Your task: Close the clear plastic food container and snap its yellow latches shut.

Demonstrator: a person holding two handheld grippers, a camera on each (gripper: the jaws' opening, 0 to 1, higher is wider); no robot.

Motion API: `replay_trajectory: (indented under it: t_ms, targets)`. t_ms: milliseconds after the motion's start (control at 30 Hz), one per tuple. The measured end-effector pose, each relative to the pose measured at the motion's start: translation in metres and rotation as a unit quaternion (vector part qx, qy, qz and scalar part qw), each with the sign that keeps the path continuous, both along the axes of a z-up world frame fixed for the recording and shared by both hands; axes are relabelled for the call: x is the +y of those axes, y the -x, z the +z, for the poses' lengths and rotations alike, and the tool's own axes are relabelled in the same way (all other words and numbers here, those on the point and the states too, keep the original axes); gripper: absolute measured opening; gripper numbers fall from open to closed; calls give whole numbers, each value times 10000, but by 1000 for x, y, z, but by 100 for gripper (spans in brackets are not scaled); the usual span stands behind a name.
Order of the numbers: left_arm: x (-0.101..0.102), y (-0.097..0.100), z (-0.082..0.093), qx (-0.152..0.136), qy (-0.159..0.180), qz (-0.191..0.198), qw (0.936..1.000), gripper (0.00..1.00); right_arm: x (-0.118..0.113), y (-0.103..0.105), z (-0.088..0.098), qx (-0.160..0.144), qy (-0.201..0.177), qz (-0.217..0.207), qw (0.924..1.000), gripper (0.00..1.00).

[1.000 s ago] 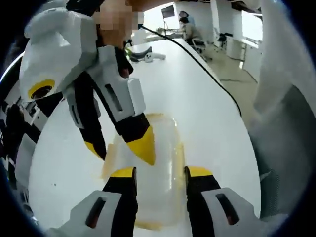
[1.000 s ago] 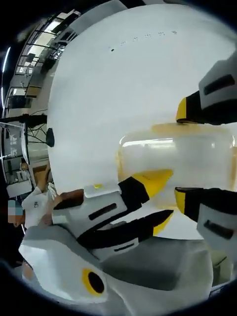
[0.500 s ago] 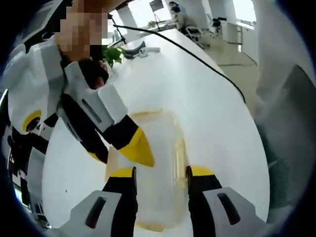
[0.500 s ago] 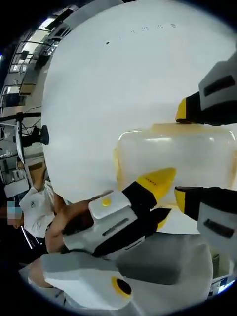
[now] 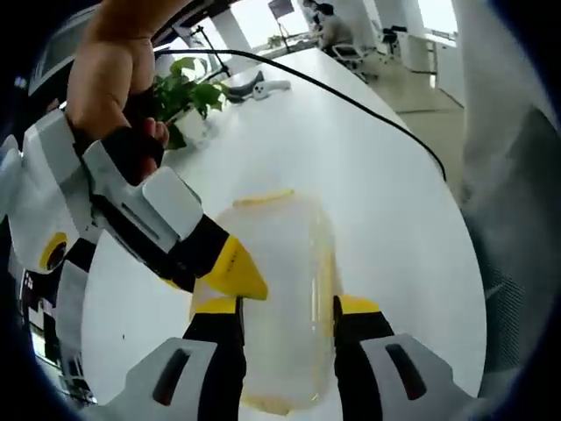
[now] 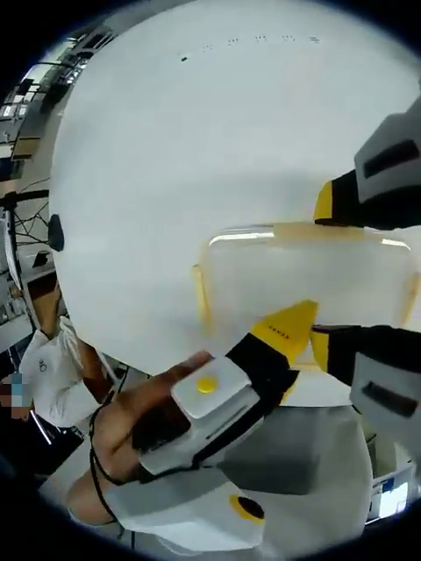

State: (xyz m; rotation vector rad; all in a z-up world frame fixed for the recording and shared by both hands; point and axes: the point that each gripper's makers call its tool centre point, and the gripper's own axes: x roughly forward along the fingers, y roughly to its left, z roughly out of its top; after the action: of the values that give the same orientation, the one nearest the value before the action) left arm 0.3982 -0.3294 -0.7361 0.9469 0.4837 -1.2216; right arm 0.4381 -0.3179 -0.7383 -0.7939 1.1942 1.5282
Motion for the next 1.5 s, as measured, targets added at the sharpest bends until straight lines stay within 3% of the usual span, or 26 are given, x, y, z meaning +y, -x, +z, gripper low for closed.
replay_trajectory:
  t_ms: [367, 567, 667, 767, 833, 967, 1133, 1267, 1300, 1400, 1500]
  targets:
    - [-2, 5, 4, -44, 8, -7, 10000, 37, 0, 1, 2, -116, -47, -130, 9998, 42]
    - [-3, 6, 12, 242, 254, 89, 9993, 38, 6, 1, 11, -751, -388, 200, 9962, 42]
    - [-3, 7, 13, 333, 273, 106, 9990, 37, 5, 3, 16, -770, -556, -29, 9955, 42]
    - [1, 9, 16, 435, 279, 27, 9987, 35, 3, 5, 22, -932, -749, 2, 9928, 41]
    - [5, 5, 19, 502, 337, 96, 9981, 39, -1, 8, 25, -982, -828, -13, 9917, 42]
    - [17, -2, 21, 814, 383, 318, 9954, 43, -9, 13, 26, -1026, -849, -91, 9911, 51]
    - [32, -10, 27, 1016, 231, 196, 9944, 51, -21, 22, 24, -1143, -830, -110, 9899, 65]
    - [39, -14, 25, 1415, 45, 298, 9895, 69, -29, 27, 17, -1186, -759, -153, 9899, 81]
    - [40, -16, 24, 1460, -4, 314, 9888, 75, -34, 27, 14, -1234, -663, -167, 9900, 86]
    - [39, -18, 20, 1495, -144, 180, 9885, 82, -39, 28, 7, -1334, -574, -117, 9893, 92]
    - [43, -22, 3, 1463, -582, 50, 9875, 85, -44, 27, -2, -1473, -401, -5, 9883, 93]
